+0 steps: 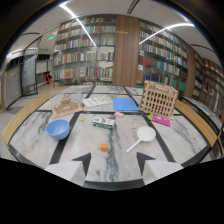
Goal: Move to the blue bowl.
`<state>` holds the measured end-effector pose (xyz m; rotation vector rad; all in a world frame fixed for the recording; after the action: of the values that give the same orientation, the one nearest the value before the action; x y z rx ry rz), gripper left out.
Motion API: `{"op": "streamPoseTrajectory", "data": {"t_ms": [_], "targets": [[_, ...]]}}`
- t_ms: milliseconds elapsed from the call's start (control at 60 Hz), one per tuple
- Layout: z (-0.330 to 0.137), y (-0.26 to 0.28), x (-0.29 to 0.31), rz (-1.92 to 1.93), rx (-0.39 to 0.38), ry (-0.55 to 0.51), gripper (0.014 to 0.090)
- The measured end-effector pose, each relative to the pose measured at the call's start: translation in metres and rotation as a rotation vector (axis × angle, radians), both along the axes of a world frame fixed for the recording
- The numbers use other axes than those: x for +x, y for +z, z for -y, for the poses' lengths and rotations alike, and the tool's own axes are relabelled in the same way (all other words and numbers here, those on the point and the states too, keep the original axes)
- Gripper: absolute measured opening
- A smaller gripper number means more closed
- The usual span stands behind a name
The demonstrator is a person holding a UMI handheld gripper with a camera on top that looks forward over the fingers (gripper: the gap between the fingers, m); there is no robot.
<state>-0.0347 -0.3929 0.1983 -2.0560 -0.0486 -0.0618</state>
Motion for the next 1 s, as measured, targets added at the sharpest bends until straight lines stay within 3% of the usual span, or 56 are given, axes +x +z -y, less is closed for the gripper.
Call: {"op": "streamPoseTrajectory", "data": {"t_ms": [400, 783, 1000], "targets": [[0.028, -0.029, -0.043, -0.005, -0.041, -0.011, 0.0856], [0.029, -0.054, -0.174, -0.026, -0.062, 0.121, 0.0857], [-0.001, -0.064, -0.238, -0.044, -0.062, 0.145, 0.0861]]}}
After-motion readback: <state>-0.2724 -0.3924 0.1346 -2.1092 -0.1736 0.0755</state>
